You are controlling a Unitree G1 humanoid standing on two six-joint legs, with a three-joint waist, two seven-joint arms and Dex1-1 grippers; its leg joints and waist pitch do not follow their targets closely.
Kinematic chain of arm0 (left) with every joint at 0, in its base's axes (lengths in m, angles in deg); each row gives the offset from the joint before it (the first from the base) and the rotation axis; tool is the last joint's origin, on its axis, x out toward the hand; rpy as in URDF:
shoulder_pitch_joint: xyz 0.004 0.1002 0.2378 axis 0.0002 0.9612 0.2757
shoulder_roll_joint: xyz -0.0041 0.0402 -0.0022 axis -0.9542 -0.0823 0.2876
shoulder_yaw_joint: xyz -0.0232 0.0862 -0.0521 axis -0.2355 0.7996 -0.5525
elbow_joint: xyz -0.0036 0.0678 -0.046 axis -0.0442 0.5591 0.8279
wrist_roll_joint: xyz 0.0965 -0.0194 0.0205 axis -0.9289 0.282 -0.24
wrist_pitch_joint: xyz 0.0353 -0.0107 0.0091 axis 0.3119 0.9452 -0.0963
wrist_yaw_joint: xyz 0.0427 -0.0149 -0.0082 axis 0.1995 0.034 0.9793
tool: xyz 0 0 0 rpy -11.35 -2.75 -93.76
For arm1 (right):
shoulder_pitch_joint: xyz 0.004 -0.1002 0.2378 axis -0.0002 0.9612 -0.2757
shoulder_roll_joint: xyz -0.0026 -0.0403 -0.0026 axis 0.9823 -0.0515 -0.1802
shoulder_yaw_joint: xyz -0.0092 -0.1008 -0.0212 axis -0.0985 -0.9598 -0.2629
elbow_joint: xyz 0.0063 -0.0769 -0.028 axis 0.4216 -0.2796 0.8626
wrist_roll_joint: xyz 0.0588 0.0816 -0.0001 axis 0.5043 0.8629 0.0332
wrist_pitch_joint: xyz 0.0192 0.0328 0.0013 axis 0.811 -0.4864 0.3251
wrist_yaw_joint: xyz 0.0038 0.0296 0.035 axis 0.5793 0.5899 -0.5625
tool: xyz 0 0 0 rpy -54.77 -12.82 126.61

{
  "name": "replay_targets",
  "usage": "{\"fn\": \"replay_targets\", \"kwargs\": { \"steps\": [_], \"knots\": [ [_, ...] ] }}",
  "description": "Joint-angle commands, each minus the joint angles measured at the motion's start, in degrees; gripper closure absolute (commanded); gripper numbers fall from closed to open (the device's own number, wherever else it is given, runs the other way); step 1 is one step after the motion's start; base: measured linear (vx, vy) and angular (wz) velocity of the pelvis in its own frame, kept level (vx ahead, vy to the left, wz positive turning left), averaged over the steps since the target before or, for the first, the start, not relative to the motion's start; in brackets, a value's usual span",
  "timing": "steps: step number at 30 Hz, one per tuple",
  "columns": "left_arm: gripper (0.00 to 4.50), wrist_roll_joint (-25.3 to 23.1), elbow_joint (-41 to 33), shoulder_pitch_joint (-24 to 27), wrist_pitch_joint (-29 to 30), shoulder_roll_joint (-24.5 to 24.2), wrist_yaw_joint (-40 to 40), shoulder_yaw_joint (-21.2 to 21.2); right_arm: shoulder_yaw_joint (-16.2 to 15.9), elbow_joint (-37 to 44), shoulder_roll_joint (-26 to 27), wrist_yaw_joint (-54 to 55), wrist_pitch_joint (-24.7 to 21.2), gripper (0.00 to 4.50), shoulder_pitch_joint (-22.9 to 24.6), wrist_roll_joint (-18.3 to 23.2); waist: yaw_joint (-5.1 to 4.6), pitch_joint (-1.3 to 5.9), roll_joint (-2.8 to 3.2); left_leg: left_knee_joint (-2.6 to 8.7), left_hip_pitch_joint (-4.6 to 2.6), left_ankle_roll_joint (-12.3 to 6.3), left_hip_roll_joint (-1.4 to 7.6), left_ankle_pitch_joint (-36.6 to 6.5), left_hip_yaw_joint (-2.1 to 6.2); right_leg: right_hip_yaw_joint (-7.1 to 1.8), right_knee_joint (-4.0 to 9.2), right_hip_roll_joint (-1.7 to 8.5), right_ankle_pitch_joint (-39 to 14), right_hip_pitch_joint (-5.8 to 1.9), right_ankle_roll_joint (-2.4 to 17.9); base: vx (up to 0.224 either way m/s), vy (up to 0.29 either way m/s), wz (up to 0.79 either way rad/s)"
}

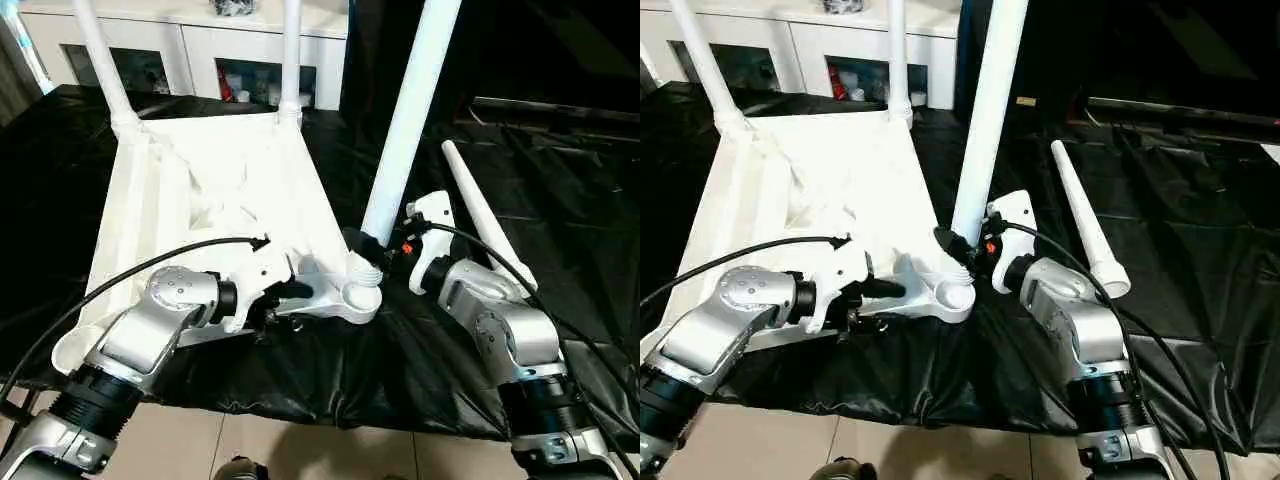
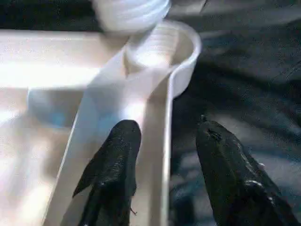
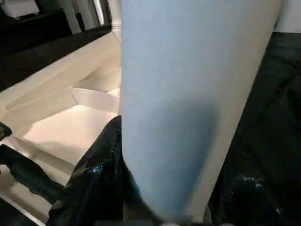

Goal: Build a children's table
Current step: Insert table leg to table base

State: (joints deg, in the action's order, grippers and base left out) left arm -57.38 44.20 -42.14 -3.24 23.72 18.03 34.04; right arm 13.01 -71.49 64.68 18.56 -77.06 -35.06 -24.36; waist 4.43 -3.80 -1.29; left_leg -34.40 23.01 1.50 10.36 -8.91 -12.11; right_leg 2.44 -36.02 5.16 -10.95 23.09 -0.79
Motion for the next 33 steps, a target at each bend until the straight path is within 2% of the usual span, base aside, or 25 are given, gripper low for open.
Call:
{"fn": "replay_targets", "kwargs": {
  "steps": [1,5,8,10,11,14,20,24,26,28,29,30,31,33],
  "knots": [
    [2.65,-1.1,0.2,-1.0,1.6,-0.3,0.5,0.6,-0.2,2.1,0.0,0.6,0.8,2.59,0.4,-0.3,-0.35,4.28,0.70,4.77,-2.48,5.11,2.69,-18.0,1.82,-2.33,4.53,2.88,-15.0,-1.20,9.2,0.000,0.000,0.00],
    [2.89,-0.9,0.3,-0.9,3.0,-0.1,0.4,0.1,-1.1,2.5,-0.4,0.3,1.1,2.59,0.9,-0.4,-0.53,4.35,0.58,4.68,-2.32,4.45,2.66,-16.6,1.74,-2.29,4.32,2.80,-12.6,-1.39,10.1,0.000,0.000,0.00],
    [3.24,-1.0,0.6,-0.9,3.3,-0.1,0.5,0.3,-1.2,2.3,-0.4,0.3,1.3,2.59,0.8,-0.5,-0.73,4.40,0.57,4.60,-2.25,4.05,2.64,-16.1,1.74,-2.28,4.25,2.83,-11.7,-1.52,10.5,0.000,0.000,0.00],
    [3.30,-1.1,0.8,-0.8,3.9,0.1,0.5,0.4,-1.2,2.2,-0.4,0.3,1.4,2.59,0.7,-0.6,-0.95,4.30,0.61,4.62,-2.28,4.03,2.62,-16.8,1.73,-2.27,4.40,2.81,-12.6,-1.47,10.5,0.000,0.000,0.00],
    [3.53,-1.1,0.9,-0.9,3.9,0.1,0.5,0.3,-1.1,2.2,-0.4,0.3,1.4,2.59,0.7,-0.6,-1.03,4.26,0.62,4.63,-2.31,4.11,2.61,-17.3,1.76,-2.28,4.48,2.83,-13.6,-1.43,10.4,0.000,0.000,0.00],
    [3.68,-1.2,0.9,-0.9,4.3,0.1,0.5,0.2,-1.0,2.1,-0.4,0.1,1.4,2.59,0.6,-0.8,-1.12,4.20,0.62,4.69,-2.40,4.34,2.68,-18.3,1.83,-2.29,4.61,2.87,-15.0,-1.33,10.3,0.000,0.000,0.00],
    [4.29,-2.4,1.1,-1.0,4.8,-0.5,0.2,0.7,-1.1,2.0,-0.8,0.0,1.7,2.59,0.5,-1.0,-1.13,4.13,0.64,4.73,-2.43,4.52,2.69,-19.1,1.88,-2.34,4.78,2.92,-16.3,-1.23,9.9,0.000,0.000,0.00],
    [4.49,-2.6,1.5,-1.2,4.1,-0.3,0.4,0.7,-1.4,1.9,-1.2,-0.4,1.6,2.59,0.5,-1.1,-1.18,4.11,0.69,4.77,-2.47,4.71,2.70,-19.8,1.96,-2.31,4.89,2.93,-17.3,-1.15,9.6,0.000,0.000,0.00],
    [4.50,-2.6,3.0,-2.0,2.5,1.1,1.2,0.3,-2.0,1.6,-1.9,-1.6,1.2,2.59,0.3,-1.0,-1.39,4.19,0.64,4.80,-2.25,4.76,2.68,-19.2,2.03,-2.25,4.74,2.89,-16.2,-1.41,9.7,0.000,0.000,0.00],
    [4.50,-2.5,4.1,-2.7,1.6,2.1,1.7,0.0,-2.3,1.2,-2.4,-2.3,1.1,2.59,0.2,-1.2,-1.30,4.28,0.54,4.55,-2.45,4.40,2.62,-18.7,1.82,-2.38,4.78,2.86,-14.9,-1.32,10.0,0.000,0.000,0.00],
    [4.50,-2.5,5.3,-3.4,0.6,3.1,2.1,-0.1,-2.6,0.7,-2.7,-2.9,1.1,2.59,0.0,-1.3,-1.37,4.25,0.48,4.58,-2.10,3.96,2.53,-18.0,1.89,-2.35,4.69,2.93,-14.4,-1.56,10.2,0.000,0.000,0.00],
    [4.50,-2.9,8.1,-4.9,-1.8,4.9,2.8,0.0,-3.1,-0.7,-3.3,-3.8,1.6,2.59,-0.5,-1.9,-1.34,4.30,0.49,4.56,-2.07,3.76,2.53,-17.9,1.91,-2.30,4.73,2.92,-14.5,-1.64,10.2,0.000,0.000,0.00],
    [4.50,-3.0,9.3,-5.7,-3.1,5.7,2.8,0.2,-3.3,-1.5,-3.4,-4.2,1.8,2.59,-0.7,-2.2,-1.23,4.28,0.53,4.36,-2.33,3.68,2.50,-18.1,1.79,-2.34,4.97,2.97,-14.9,-1.42,10.2,0.000,0.000,0.00],
    [4.50,-2.8,10.5,-6.4,-3.6,6.6,2.5,0.3,-3.3,-2.5,-3.5,-4.4,2.2,2.59,-1.1,-2.4,-1.12,4.35,0.44,4.42,-2.07,3.48,2.62,-17.6,1.92,-2.31,4.85,3.09,-14.9,-1.65,10.4,0.000,0.000,0.00]
  ]
}}
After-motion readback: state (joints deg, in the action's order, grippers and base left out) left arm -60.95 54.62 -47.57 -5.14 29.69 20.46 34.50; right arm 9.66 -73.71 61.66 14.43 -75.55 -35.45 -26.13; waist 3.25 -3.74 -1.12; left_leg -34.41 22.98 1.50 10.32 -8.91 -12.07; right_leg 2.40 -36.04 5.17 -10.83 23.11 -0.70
